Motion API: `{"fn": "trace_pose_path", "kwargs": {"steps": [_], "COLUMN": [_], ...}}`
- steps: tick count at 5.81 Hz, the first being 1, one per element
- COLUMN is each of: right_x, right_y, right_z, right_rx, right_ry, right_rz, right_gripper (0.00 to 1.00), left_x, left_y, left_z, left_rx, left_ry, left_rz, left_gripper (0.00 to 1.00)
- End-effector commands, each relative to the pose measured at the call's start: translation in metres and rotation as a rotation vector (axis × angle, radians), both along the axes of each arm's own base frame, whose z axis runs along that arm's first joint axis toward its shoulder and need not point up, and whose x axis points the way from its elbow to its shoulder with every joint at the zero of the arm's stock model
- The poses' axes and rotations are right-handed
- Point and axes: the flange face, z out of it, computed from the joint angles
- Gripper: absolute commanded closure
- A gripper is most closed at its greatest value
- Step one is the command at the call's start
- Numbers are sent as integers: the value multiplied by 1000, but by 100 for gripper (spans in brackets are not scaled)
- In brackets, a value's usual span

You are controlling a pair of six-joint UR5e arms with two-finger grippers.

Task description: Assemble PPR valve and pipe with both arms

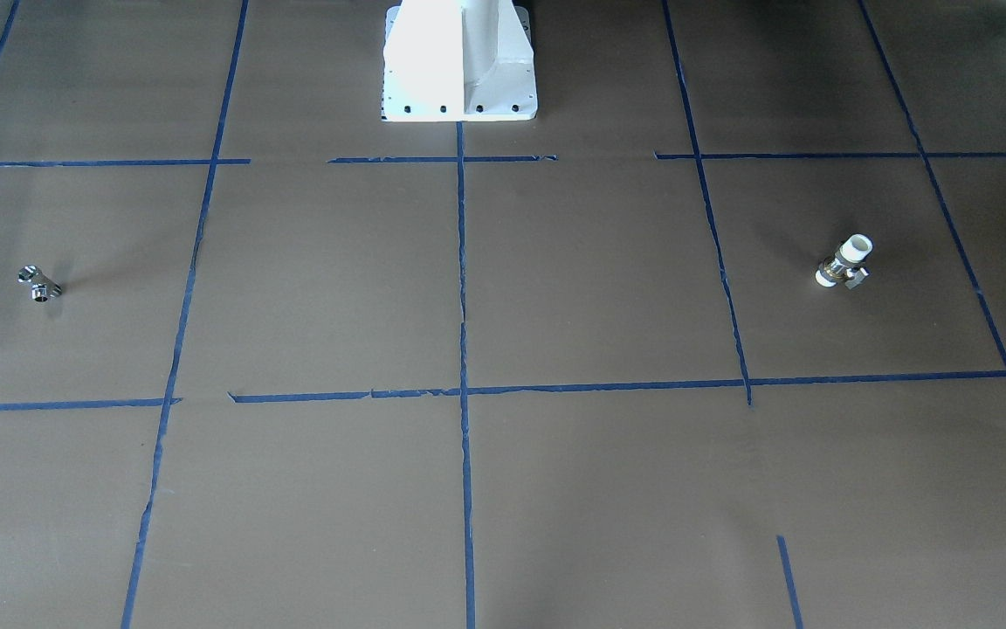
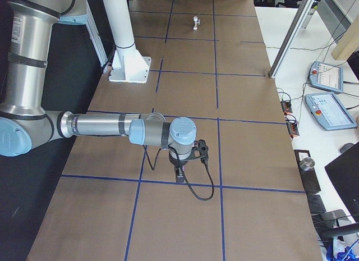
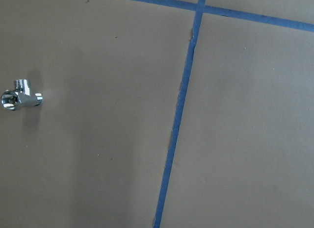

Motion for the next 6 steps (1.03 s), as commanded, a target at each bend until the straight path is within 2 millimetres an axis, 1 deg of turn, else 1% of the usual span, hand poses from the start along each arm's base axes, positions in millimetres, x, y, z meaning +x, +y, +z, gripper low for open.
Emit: {"fn": "trace_pose_path", "kwargs": {"steps": [1, 2, 3, 4, 5, 6], "right_x": [0, 0, 0, 0, 0, 0], "right_y": [0, 0, 1, 1, 1, 1], "right_z": [0, 0, 1, 1, 1, 1], "right_rx": [0, 0, -2, -3, -2, -2], "right_ry": [0, 0, -1, 0, 0, 0], "right_rz": [0, 0, 0, 0, 0, 0], "right_gripper": [0, 0, 0, 0, 0, 0], "left_x": [2, 15, 75, 113, 169, 217], "left_y": [-17, -8, 0, 1, 12, 24], "left_z": [-24, -25, -23, -46, -82, -106], "left_rx": [113, 203, 215, 101, -21, -54], "left_ry": [8, 40, 121, 147, 141, 75], "left_rz": [8, 37, 167, 99, 22, -74], "left_gripper": [0, 0, 0, 0, 0, 0]}}
